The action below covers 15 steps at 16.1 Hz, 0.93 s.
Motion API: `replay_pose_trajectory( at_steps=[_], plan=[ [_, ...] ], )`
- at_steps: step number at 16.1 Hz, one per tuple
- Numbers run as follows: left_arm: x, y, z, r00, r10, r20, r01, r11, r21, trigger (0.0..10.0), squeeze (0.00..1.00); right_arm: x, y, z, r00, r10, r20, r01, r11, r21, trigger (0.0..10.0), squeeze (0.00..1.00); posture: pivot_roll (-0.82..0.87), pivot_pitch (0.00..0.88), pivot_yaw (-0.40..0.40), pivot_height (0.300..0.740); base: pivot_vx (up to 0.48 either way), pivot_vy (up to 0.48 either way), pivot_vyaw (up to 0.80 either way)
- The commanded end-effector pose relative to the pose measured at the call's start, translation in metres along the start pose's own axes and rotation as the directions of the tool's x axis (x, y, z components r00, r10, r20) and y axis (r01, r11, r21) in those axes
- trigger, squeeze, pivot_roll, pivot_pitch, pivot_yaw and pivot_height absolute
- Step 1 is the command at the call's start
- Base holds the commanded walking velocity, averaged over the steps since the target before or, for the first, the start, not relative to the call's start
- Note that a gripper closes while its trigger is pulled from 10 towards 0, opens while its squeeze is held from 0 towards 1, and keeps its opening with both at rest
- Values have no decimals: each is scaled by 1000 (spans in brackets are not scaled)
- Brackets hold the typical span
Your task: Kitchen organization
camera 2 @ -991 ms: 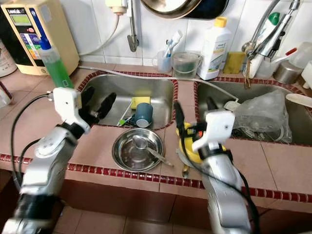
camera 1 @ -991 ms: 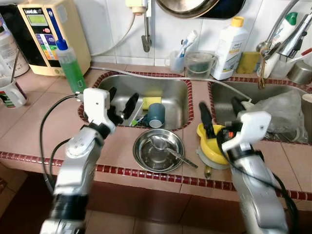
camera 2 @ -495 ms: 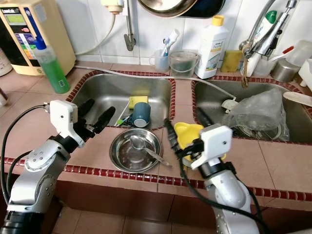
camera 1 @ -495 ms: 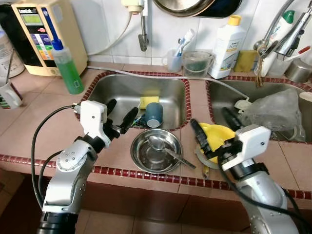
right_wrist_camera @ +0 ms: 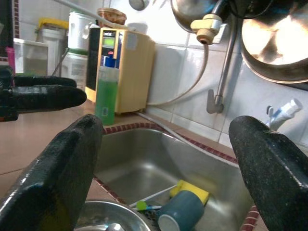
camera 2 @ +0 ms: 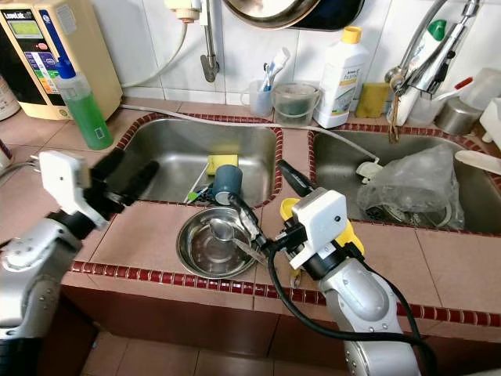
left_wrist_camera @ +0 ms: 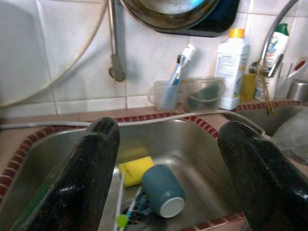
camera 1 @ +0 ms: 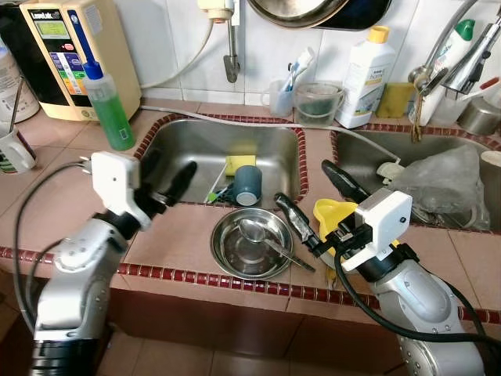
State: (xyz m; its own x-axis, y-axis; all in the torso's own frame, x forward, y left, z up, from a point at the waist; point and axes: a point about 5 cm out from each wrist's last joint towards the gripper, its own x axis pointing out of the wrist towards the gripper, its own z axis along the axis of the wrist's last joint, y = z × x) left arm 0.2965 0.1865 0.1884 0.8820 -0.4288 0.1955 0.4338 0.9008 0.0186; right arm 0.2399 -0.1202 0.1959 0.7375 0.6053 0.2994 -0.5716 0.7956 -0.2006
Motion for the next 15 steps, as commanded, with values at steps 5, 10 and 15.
replay_pose_trajectory(
  at_steps=[5,10,15],
  plan=[
    [-10,-24,-19,999,-33,-35,31,998,-62,10000,0,-4,4,-17,997,4,-71,-2,1000,22,10000,0,-37,64,25,740,0,0,0],
    [1,-15,-10,1000,-12,-7,12,998,-58,10000,0,2,-18,-10,977,-212,6,212,977,15,10000,0,-43,54,33,740,0,0,0],
    [16,3,6,998,44,49,-43,999,-19,10000,0,3,-47,5,883,-456,110,455,890,35,10000,0,-54,35,43,740,0,0,0]
  ],
)
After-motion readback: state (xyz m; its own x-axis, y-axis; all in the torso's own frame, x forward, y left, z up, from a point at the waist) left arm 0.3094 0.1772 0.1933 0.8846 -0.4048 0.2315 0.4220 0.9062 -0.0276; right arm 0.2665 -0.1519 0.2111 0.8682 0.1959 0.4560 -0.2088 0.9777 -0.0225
